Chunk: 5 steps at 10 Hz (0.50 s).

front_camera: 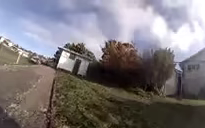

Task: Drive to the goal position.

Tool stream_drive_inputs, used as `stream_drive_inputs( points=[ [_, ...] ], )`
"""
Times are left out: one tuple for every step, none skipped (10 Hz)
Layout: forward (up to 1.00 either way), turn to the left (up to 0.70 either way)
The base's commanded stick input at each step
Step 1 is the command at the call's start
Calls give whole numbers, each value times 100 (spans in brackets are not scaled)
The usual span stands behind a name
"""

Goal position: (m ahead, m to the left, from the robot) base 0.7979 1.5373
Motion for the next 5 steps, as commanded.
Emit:
stream_drive_inputs(
  points=[
    [70,-14],
    [70,-14],
    [70,-14],
    [70,-14],
    [70,-14]
  ],
)
